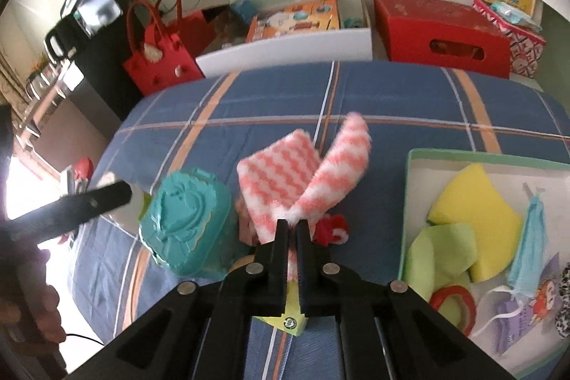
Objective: Organize soft objects
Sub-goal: 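Grasp the green tissue packet with the left tool while the right tool holds the pink cloth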
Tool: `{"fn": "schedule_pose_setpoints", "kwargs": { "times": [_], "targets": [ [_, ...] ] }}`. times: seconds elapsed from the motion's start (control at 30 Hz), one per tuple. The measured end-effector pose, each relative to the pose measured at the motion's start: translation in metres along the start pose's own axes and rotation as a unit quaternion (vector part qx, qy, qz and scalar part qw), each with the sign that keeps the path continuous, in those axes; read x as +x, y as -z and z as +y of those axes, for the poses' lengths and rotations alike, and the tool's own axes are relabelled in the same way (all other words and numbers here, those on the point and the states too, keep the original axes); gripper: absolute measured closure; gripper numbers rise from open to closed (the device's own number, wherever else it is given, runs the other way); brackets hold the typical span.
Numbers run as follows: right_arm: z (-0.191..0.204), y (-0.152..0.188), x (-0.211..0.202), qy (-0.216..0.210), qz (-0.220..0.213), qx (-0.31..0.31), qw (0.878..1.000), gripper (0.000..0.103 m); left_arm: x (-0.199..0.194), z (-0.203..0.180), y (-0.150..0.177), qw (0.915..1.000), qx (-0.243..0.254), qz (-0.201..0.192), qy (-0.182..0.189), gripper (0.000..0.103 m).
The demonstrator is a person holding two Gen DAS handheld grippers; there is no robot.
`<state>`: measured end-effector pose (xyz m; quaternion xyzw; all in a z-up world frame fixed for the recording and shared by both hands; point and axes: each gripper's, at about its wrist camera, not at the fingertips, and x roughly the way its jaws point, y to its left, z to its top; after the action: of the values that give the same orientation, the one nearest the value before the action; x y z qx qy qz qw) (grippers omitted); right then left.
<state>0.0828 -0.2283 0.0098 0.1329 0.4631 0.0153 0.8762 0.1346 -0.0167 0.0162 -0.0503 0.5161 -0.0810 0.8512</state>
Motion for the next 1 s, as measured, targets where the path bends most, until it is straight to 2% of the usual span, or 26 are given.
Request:
{"fn": "schedule_pose_setpoints", "kwargs": {
  "times": [0.23, 0.47, 0.7, 0.83, 1.0],
  "targets": [
    [-0.005, -0.005, -0.021, -0.005, -0.029, 0.009, 1.000, 0.098, -0.002, 0.005, 0.004, 1.0000, -0.004, -0.002, -0.003, 0.012],
    [-0.011, -0.009, -0.049, -0.010, -0.078, 0.021, 0.997, 0.098, -0.005, 0.015, 0.012, 0.9999, -0.013, -0.005, -0.007, 0.012],
    [-0.022, -0.011, -0.074, -0.016, -0.115, 0.038, 0.992, 0.098, 0.003, 0.019, 0.019, 0.9998, -0.007, 0.007, -0.019, 0.012],
    [-0.026, -0.011, -0.079, -0.019, -0.121, 0.042, 0.992, 0.098, 0.008, 0.022, 0.024, 0.9996, -0.003, 0.018, -0.023, 0.012],
    [-0.028, -0.009, -0.068, -0.019, -0.097, 0.046, 0.994, 0.098, 0.019, 0.026, 0.029, 0.9988, 0.004, 0.036, -0.033, 0.012]
  ]
}}
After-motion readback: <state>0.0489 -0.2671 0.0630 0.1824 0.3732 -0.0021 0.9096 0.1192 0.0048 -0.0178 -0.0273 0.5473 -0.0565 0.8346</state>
